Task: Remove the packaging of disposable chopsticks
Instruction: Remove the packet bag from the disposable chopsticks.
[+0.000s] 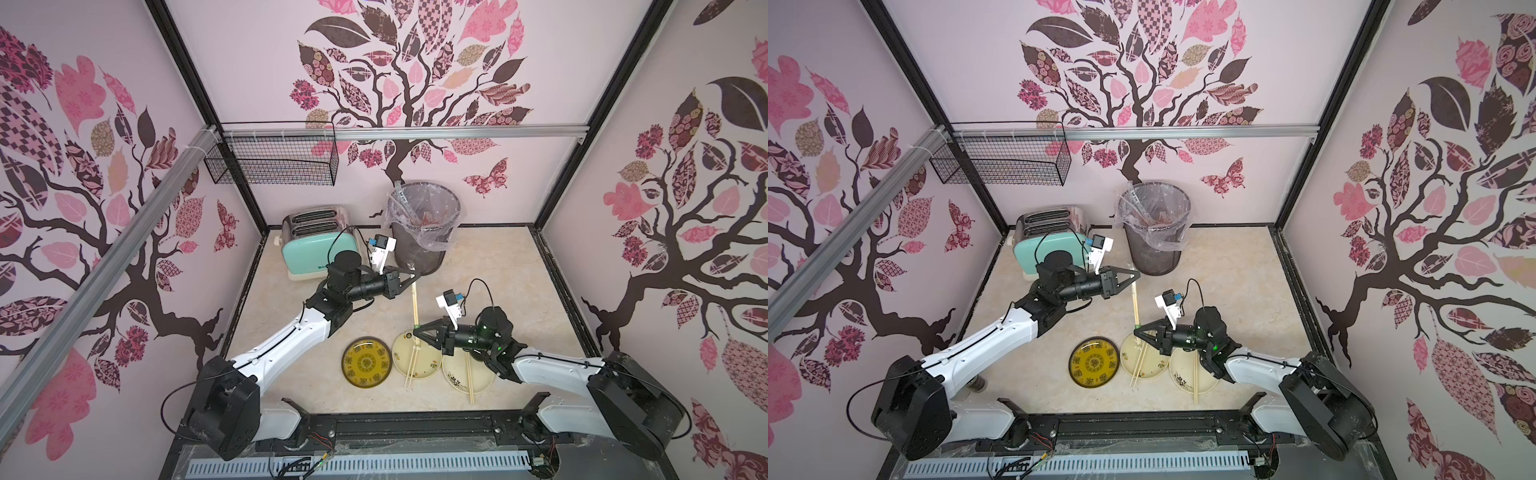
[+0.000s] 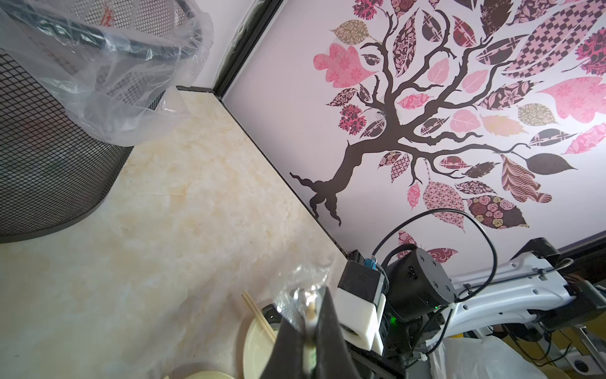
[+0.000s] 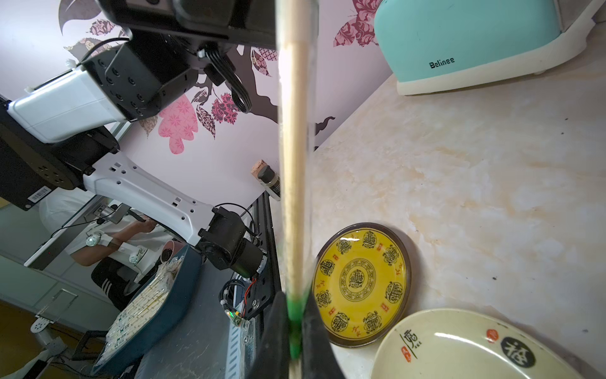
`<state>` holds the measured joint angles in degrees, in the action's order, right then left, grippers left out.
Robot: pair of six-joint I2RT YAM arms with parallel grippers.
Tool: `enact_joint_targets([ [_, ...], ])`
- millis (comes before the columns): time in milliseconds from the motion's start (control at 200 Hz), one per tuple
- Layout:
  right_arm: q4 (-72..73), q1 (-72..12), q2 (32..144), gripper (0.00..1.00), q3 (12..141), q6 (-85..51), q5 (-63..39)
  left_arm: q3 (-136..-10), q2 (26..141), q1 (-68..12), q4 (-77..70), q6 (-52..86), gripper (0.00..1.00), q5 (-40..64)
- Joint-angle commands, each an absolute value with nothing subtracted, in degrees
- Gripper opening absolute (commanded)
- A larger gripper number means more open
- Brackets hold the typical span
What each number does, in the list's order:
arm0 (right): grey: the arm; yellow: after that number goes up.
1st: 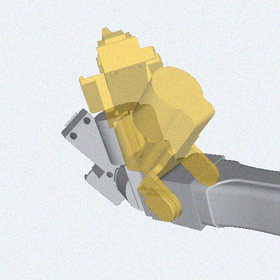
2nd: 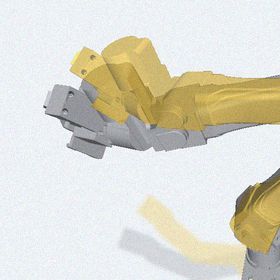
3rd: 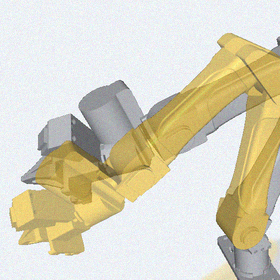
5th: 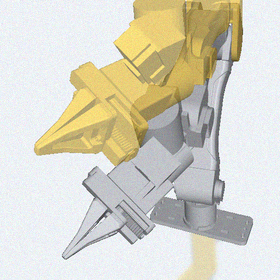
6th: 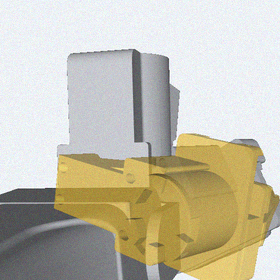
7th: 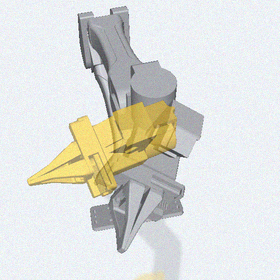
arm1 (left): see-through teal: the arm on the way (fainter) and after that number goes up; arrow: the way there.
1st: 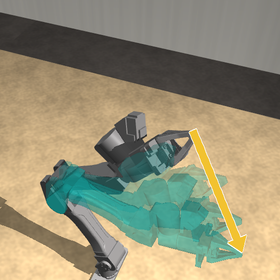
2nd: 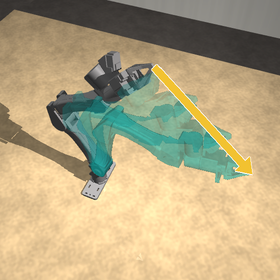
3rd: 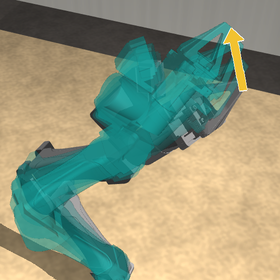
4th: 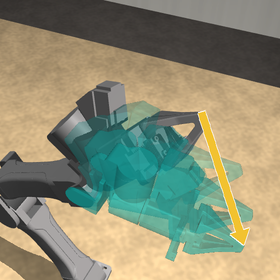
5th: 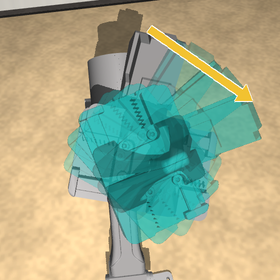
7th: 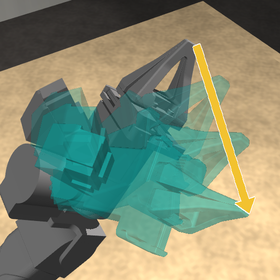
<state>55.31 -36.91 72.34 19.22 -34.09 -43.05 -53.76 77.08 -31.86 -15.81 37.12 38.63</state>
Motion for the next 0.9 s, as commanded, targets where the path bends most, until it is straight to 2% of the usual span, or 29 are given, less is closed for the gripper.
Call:
enact_joint_targets([
  [0,57.55,-36.91,70.75,0.00,19.21,-33.05,-42.12,-52.07,76.65,-31.85,-17.45,38.55,0.00,40.25],
  [530,57.04,-36.88,68.12,0.00,17.91,-32.11,-39.09,-40.72,74.75,-38.77,-19.46,41.24,0.01,37.20],
  [895,57.08,-36.91,67.15,0.00,17.32,-31.99,-37.88,-36.00,74.80,-40.51,-22.47,44.29,0.09,36.24],
])
